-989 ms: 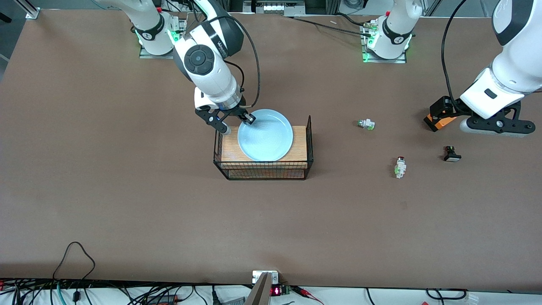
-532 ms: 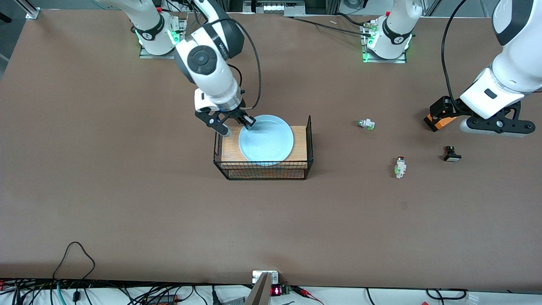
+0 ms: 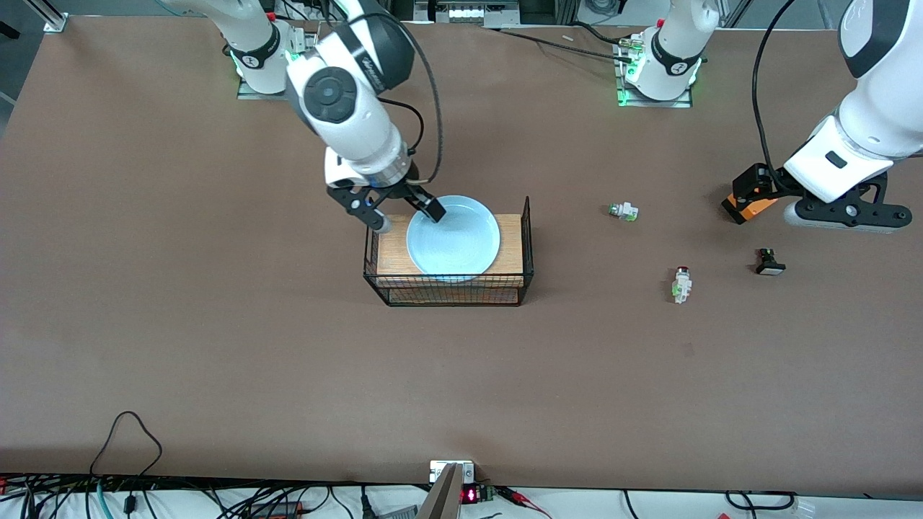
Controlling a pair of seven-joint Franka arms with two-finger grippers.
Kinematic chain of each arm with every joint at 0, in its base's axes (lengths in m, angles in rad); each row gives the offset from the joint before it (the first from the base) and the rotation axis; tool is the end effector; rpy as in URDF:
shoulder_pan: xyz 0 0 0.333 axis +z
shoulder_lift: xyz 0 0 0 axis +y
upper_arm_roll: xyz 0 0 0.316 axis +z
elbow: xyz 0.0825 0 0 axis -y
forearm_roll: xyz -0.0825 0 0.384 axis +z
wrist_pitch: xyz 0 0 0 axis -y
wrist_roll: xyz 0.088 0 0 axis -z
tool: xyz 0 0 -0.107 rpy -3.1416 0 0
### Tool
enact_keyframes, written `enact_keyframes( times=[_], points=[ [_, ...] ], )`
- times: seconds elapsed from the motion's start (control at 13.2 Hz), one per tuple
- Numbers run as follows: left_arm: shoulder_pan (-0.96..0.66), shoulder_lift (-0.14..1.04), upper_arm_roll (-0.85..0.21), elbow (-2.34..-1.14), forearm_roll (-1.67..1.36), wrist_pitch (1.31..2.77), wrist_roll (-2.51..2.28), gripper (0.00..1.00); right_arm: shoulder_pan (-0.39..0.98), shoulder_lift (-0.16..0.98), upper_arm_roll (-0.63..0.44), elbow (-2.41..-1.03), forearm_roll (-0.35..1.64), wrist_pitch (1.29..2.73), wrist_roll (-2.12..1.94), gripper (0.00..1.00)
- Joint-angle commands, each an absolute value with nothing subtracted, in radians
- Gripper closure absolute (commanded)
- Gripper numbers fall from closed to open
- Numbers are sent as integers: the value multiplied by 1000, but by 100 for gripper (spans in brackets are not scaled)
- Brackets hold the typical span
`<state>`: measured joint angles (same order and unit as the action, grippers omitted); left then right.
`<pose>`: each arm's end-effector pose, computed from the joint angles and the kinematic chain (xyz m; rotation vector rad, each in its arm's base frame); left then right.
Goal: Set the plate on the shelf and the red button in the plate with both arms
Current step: 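Lower the plate onto the wooden board and open the right gripper, then withdraw the right gripper while the left gripper reaches the white button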
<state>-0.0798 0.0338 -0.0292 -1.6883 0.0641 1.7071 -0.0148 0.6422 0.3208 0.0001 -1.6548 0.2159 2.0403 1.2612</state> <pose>0.5689 -0.0560 0.5616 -3.0742 0.1590 0.0171 0.5202 0.4041 0.4316 -2.7846 1.0333 0.1817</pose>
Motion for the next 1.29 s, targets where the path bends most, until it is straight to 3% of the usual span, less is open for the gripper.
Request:
enact_keyframes(
  times=[0.0, 0.38, 0.68, 1.06, 1.22],
  points=[
    [-74, 43, -29, -1663, 51, 1681, -5, 0, 595, 296, -17, -1534, 236, 1842, 1235, 0],
    [-74, 44, -29, -1661, 51, 1681, -5, 0, 415, 221, -17, -1489, 203, 1636, 734, 0],
    [-74, 44, -28, -1661, 49, 1683, -14, 0, 299, 158, -14, -1491, 30, 1571, 297, 0],
    [-32, 69, -23, -1674, 21, 1683, -6, 0, 85, 103, -6, -1491, -46, 1509, -79, 0],
    [-31, 138, -23, -1675, 28, 1655, -15, 0, 63, 97, -6, -1491, -93, 1473, -146, 0]
  ],
)
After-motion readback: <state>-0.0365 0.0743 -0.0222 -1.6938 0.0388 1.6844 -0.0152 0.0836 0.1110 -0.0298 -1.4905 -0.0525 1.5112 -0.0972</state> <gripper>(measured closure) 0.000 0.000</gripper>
